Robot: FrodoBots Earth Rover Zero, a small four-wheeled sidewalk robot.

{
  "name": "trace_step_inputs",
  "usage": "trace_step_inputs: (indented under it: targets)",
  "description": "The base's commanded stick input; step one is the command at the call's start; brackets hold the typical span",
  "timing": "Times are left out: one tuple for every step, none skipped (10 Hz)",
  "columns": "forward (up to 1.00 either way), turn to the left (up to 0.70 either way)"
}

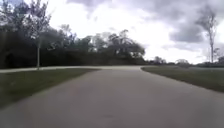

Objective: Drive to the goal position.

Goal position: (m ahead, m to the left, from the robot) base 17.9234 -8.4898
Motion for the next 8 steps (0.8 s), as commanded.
trace_step_inputs:
  targets:
    - [1.0,0.0]
    - [1.0,0.0]
    - [1.0,0.0]
    - [1.0,0.0]
    - [1.0,0.0]
    - [1.0,0.0]
    - [1.0,0.0]
    - [1.0,0.0]
